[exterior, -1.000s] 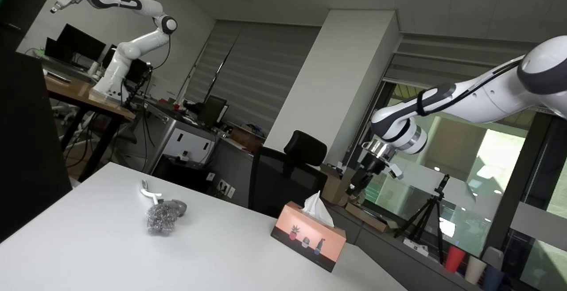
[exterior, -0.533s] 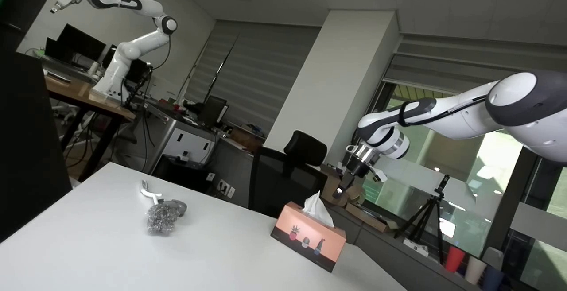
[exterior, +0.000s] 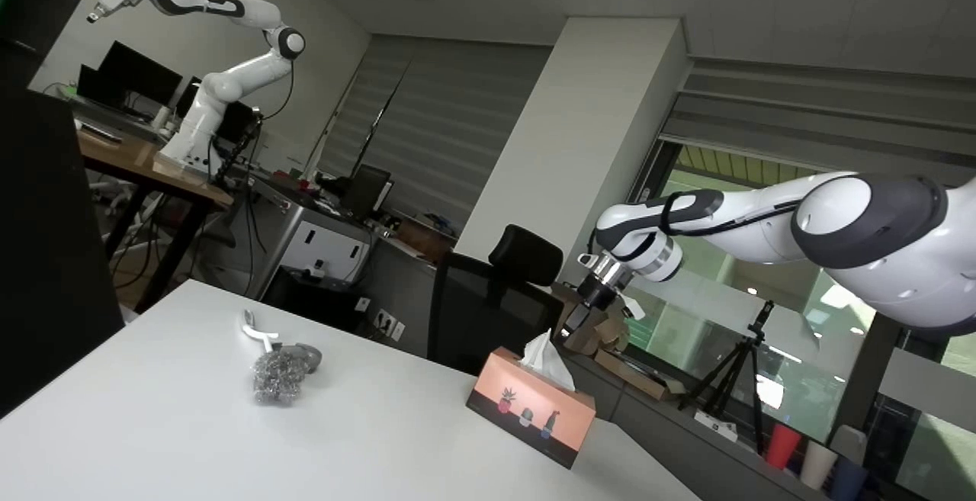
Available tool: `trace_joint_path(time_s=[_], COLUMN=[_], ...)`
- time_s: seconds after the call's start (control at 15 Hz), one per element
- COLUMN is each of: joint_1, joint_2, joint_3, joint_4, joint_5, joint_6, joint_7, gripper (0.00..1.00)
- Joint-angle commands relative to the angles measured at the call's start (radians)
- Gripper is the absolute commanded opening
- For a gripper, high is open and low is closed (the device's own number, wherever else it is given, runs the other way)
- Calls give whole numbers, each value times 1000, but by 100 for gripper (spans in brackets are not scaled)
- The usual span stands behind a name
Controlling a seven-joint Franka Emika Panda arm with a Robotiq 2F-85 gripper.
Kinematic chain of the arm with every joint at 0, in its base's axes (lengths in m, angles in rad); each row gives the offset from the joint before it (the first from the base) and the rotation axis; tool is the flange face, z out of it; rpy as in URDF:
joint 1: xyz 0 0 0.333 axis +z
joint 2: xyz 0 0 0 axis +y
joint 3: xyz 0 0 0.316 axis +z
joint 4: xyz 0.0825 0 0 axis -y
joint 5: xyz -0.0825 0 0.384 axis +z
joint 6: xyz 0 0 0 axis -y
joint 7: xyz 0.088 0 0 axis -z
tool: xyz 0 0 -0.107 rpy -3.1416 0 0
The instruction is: Pull out one tissue square from the tissue box
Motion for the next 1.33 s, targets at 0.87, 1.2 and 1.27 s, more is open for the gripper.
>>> trace_joint_path(time_s=[0.87, 1.2, 1.27], joint_1=[-3, -20, -28], joint_2=[1, 25, 38], joint_3=[6, 18, 21], joint_4=[-2, 51, 78], joint_5=[-1, 1, 8], joint_6=[-16, -90, -124], joint_7=[-27, -167, -200], gripper=[100, 100, 100])
